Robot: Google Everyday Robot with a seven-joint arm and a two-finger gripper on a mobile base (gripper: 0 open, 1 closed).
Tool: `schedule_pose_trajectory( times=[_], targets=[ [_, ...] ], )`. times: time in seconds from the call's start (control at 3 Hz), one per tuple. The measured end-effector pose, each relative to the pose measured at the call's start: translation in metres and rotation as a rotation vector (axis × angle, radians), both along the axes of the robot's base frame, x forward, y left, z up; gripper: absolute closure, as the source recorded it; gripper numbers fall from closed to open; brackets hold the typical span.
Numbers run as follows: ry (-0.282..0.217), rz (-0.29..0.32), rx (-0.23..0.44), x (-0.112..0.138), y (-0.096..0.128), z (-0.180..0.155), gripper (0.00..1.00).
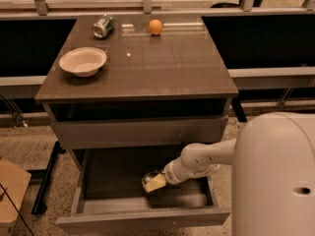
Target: Place 7up can into middle drawer
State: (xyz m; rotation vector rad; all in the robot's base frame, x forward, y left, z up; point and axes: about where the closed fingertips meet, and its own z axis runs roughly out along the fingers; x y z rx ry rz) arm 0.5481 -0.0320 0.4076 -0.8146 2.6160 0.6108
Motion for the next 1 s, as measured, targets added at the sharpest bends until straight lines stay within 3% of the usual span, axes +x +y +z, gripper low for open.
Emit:
schedule_pose_trajectory(
  times=[0.67,1.0],
  targets=[
    [0.036,-0.039,-0.073,-0.003,-0.0048,-0.0245,0.31],
    [0.037,-0.036,-0.072,-0.0037,-0.0037,-0.0252,0.08]
  ],
)
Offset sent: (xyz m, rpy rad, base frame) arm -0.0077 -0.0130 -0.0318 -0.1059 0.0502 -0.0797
